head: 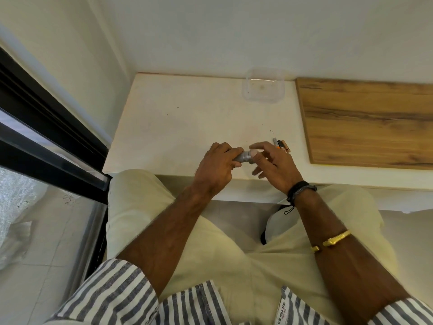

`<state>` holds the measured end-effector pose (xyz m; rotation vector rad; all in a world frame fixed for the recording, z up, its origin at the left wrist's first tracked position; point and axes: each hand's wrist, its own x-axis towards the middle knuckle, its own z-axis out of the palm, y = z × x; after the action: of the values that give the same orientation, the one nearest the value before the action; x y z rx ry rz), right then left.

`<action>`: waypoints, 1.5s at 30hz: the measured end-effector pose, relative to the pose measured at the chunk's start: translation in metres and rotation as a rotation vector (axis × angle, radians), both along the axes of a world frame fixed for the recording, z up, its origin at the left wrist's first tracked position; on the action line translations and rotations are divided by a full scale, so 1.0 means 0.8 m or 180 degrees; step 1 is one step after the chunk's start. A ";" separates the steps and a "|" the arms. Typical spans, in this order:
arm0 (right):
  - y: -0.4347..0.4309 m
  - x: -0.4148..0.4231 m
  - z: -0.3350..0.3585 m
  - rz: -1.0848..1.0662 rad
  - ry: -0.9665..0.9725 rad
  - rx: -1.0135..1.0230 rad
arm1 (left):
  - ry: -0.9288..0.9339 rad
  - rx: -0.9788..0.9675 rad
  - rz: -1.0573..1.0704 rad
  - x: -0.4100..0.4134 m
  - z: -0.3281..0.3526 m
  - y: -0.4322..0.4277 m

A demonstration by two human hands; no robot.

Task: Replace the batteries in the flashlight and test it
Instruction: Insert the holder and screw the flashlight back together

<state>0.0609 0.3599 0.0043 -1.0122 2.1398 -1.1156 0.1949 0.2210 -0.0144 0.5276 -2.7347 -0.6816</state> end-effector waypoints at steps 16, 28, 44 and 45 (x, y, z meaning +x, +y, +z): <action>-0.003 0.001 -0.006 -0.0017 0.0616 0.0101 | -0.0011 -0.0059 -0.0022 0.000 0.000 0.002; -0.004 0.002 -0.005 0.0082 0.0921 -0.0159 | -0.0179 0.0250 -0.0083 -0.003 -0.005 -0.002; -0.014 0.012 -0.008 -0.0539 0.0205 -0.0561 | 0.0279 0.0095 0.0202 -0.005 0.005 0.002; -0.016 0.014 -0.010 -0.0634 -0.0039 -0.0594 | 0.0312 0.0104 0.0221 -0.004 0.004 0.002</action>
<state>0.0725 0.3474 -0.0040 -0.8822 2.1957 -1.4346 0.1913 0.2229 -0.0110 0.5777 -2.6057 -0.7165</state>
